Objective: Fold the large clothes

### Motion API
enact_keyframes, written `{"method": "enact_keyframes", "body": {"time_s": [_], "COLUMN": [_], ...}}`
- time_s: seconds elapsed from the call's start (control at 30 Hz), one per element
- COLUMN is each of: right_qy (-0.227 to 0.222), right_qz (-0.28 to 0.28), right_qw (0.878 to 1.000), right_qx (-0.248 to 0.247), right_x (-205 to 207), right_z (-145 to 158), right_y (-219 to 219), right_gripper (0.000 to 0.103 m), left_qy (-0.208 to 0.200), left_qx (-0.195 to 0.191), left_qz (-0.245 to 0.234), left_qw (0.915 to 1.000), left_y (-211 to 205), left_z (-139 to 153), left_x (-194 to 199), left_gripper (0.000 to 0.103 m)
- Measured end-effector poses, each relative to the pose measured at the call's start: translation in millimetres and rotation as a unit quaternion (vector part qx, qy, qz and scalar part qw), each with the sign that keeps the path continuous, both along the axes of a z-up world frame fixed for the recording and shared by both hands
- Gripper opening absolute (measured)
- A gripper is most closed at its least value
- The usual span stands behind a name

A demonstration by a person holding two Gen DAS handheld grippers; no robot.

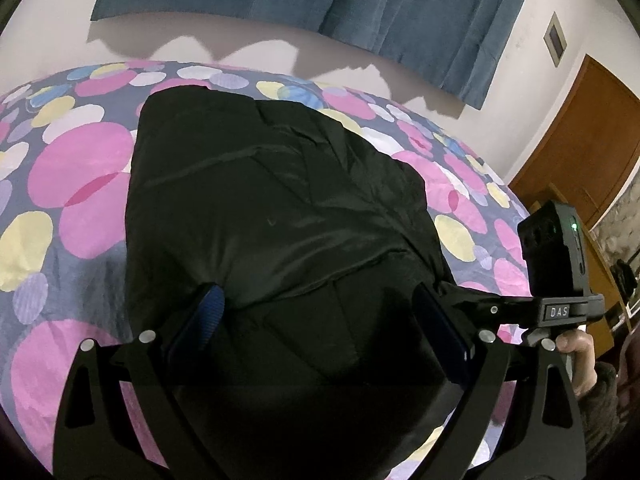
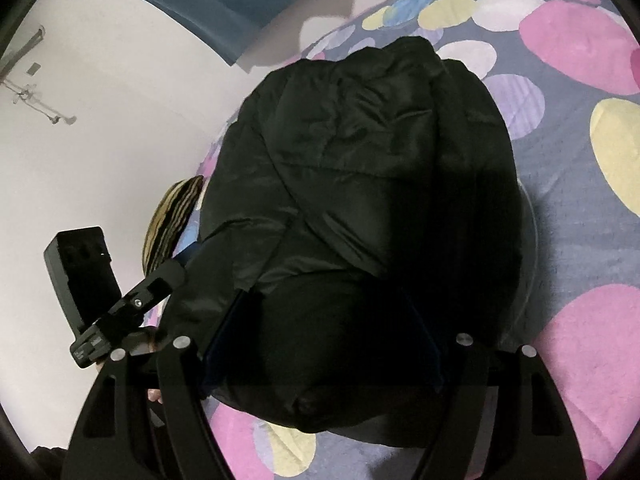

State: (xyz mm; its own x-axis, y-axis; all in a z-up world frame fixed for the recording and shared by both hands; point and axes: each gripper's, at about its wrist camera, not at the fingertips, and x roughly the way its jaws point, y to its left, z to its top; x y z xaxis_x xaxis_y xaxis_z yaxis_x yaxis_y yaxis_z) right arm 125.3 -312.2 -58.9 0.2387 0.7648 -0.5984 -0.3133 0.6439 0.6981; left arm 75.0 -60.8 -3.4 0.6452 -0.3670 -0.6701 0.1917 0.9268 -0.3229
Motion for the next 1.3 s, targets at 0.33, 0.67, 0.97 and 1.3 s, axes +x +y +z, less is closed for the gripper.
{"method": "enact_keyframes", "body": {"time_s": [0.33, 0.67, 0.97, 1.3], "right_qy": [-0.006, -0.014, -0.046, -0.188], "right_qz": [-0.015, -0.04, -0.079, -0.153], "right_qw": [1.0, 0.999, 0.993, 0.945], "right_qx": [0.003, -0.015, -0.077, -0.219], "right_x": [-14, -22, -36, -70], "right_z": [9, 17, 32, 72], "right_y": [-16, -29, -38, -20], "right_gripper": [0.074, 0.078, 0.083, 0.087], "left_qy": [-0.009, -0.016, -0.005, -0.024], "left_qx": [0.028, 0.048, 0.06, 0.1], "left_qz": [0.007, 0.023, 0.061, 0.103], "left_qw": [0.9995, 0.9985, 0.9963, 0.9893], "left_y": [-4, -4, 3, 11], "left_z": [4, 8, 14, 28], "left_x": [-8, -20, -36, -64], "left_gripper": [0.094, 0.095, 0.095, 0.095]}}
